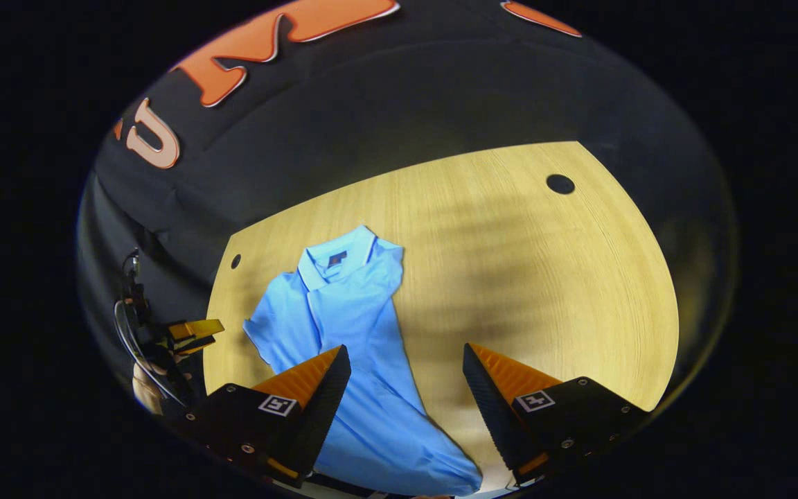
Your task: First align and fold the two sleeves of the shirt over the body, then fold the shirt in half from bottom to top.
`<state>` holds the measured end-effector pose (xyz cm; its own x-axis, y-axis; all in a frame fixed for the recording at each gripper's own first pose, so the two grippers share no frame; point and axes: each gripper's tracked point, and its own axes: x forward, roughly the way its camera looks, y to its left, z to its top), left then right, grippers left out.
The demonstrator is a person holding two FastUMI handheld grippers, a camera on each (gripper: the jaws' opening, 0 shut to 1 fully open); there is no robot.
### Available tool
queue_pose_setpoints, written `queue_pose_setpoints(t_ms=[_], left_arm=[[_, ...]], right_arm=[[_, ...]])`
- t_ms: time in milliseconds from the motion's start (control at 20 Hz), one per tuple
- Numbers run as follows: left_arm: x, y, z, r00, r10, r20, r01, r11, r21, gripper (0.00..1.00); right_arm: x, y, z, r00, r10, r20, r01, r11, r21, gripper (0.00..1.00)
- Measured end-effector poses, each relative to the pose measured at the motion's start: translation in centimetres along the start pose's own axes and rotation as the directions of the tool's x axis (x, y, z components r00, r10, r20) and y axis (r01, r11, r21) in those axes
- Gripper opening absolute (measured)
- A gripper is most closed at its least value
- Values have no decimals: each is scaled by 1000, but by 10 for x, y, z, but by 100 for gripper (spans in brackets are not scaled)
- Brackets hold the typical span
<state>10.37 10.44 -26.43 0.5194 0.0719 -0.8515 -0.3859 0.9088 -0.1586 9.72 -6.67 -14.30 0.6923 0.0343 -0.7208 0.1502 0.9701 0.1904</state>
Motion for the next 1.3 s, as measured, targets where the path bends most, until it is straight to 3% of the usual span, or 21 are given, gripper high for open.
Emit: queue_pose_setpoints(t_ms=[200, 500, 750, 800, 850, 900, 950, 1000, 1050, 1300], left_arm=[[37, 7, -15, 993, 66, -97, -70, 997, -38, 100], [62, 10, -25, 979, 129, -155, -135, 991, -27, 100], [67, 8, -30, 978, 130, -164, -138, 990, -37, 99], [66, 9, -29, 976, 141, -165, -147, 989, -28, 93], [68, 12, -31, 974, 155, -165, -160, 987, -16, 77], [70, 10, -29, 976, 149, -161, -155, 988, -21, 68], [71, 7, -29, 976, 147, -162, -152, 988, -19, 42], [73, 6, -27, 979, 143, -147, -148, 989, -25, 35], [75, 5, -26, 978, 143, -154, -147, 989, -18, 13], [64, -5, -6, 987, 127, -95, -122, 991, 58, 12]], right_arm=[[-3, -37, -17, 999, -12, -37, 14, 998, 60, 99], [-2, -69, -30, 997, -36, -62, 43, 992, 115, 99], [-5, -75, -34, 997, -41, -61, 49, 990, 135, 99], [-7, -75, -33, 997, -40, -58, 48, 989, 138, 99], [-7, -74, -33, 998, -39, -57, 47, 989, 137, 99], [-6, -74, -33, 998, -41, -56, 48, 990, 135, 99], [-5, -73, -34, 997, -43, -58, 50, 990, 131, 99], [-4, -71, -36, 997, -42, -60, 50, 991, 128, 99], [-3, -70, -37, 997, -39, -64, 47, 991, 128, 99], [-3, -63, -40, 997, -36, -64, 43, 993, 112, 99]])
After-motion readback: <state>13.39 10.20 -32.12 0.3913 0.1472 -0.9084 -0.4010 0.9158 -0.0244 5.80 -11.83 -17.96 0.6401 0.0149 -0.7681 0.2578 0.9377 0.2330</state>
